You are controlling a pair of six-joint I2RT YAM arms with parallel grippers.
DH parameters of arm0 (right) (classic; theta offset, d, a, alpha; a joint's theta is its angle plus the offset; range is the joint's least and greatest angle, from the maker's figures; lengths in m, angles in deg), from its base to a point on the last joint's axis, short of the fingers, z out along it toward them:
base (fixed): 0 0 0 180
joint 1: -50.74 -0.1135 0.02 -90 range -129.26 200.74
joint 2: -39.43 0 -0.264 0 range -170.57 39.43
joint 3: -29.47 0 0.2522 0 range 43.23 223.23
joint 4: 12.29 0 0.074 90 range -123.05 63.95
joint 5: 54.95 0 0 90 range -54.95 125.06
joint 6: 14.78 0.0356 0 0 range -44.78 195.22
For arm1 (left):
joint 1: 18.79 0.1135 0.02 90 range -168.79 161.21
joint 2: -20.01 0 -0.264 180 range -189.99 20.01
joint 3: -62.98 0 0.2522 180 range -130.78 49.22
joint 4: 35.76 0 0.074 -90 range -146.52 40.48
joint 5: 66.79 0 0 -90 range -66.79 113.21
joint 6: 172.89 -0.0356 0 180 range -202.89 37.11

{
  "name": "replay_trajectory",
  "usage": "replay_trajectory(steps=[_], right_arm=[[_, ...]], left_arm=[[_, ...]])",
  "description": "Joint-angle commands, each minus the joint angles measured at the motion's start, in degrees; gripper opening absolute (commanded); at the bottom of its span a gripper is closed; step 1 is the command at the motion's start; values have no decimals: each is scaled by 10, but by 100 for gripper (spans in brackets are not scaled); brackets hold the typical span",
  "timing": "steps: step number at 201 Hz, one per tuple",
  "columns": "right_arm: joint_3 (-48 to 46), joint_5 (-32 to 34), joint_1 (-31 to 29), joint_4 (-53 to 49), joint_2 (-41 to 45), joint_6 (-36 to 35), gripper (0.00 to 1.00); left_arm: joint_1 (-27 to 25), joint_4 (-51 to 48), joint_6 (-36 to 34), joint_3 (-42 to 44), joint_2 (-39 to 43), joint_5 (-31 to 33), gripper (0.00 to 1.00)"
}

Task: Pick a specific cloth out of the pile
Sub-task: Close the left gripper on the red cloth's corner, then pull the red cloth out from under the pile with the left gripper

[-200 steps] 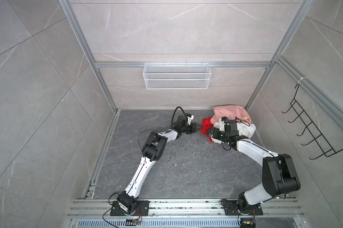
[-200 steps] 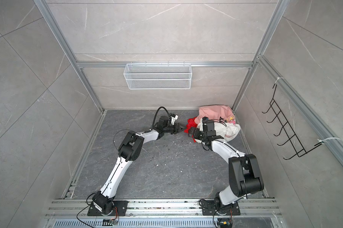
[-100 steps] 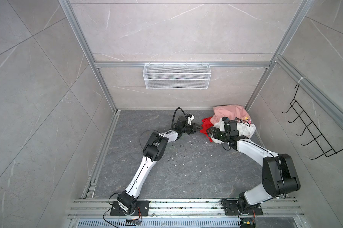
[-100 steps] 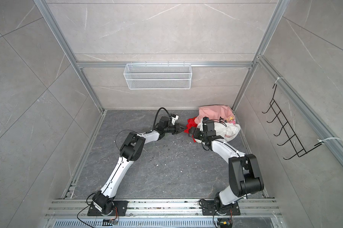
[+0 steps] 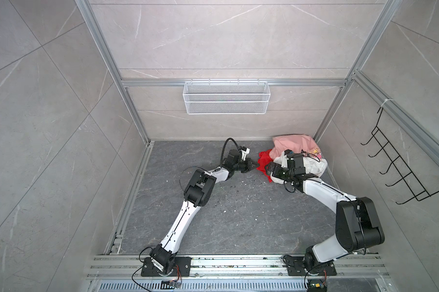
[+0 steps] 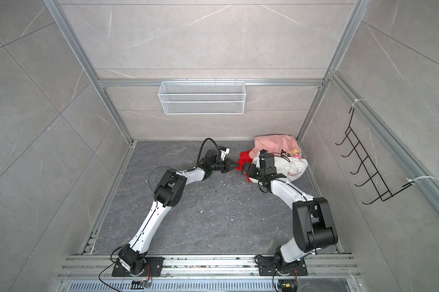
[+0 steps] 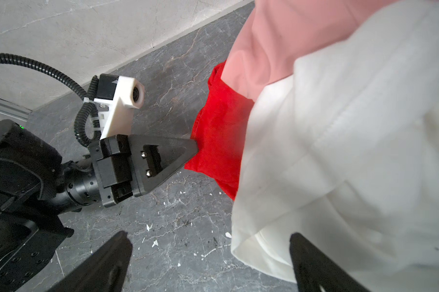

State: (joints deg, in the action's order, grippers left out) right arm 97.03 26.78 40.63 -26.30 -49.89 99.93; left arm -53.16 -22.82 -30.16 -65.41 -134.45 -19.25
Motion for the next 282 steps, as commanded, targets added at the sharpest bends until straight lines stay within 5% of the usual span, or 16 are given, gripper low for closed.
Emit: replay_trajectory(steps=[1, 282], right_arm=[[2, 11, -1, -6, 18, 9, 100], [-14, 63, 6, -29, 104, -3, 100]], left_arm=[[-5, 10, -5, 6, 23, -12, 6], [-9, 28, -30, 84, 225, 34, 0]])
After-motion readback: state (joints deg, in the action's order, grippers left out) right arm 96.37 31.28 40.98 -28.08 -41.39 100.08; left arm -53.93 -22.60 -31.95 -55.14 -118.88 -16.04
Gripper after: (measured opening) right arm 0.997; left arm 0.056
